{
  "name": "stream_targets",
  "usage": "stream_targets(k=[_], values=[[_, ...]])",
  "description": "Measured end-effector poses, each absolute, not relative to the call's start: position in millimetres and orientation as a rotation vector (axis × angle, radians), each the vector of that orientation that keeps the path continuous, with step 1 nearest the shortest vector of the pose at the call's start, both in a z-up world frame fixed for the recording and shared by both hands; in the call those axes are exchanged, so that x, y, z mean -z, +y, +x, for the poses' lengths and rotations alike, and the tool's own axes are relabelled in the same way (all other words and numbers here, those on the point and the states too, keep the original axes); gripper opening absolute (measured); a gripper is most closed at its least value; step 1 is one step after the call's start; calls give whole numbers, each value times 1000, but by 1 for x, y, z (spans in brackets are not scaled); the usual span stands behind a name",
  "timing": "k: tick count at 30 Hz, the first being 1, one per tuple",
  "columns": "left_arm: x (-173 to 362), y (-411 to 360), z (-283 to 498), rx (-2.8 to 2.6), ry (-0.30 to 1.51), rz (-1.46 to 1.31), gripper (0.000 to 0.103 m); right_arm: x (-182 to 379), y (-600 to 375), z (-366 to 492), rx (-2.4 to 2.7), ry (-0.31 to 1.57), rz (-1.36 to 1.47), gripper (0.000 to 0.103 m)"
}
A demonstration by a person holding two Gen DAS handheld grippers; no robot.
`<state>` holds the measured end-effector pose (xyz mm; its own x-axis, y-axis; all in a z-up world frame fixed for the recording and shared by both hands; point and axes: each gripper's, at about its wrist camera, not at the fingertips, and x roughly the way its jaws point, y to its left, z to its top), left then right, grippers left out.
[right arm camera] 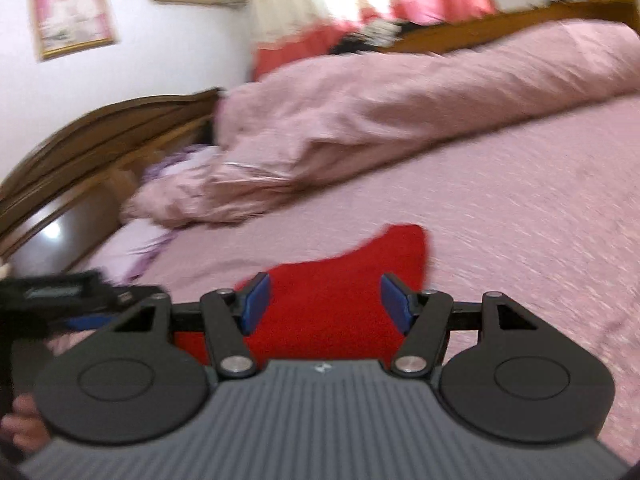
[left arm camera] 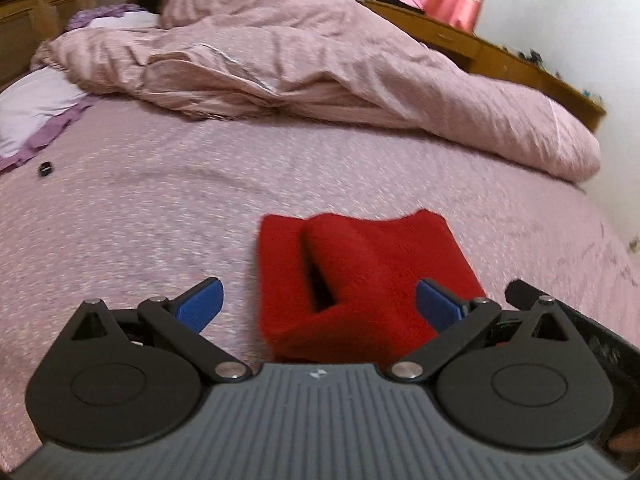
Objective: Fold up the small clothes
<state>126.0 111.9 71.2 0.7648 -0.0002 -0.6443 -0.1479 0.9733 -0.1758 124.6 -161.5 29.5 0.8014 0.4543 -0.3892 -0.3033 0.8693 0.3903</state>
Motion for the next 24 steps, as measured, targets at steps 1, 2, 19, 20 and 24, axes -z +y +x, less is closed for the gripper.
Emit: stream_targets(k=[1,2,19,20,24], values=[[-66,107,131,-77,710,-211,103,-24,-167,132,-386,520,343,64],[-62,103,135,-77,721,-202,102,-18,-171,137,-368,545,363,64],[-26,143,108,-143,746,-322,43,2,-154,158,-536,646,439,41],[-22,148,106,-150,753,-334,43,-1,-149,155,-549,644,414,41],[-10,163,107,-147,778,-393,44,-2,-122,151,-531,654,277,41]])
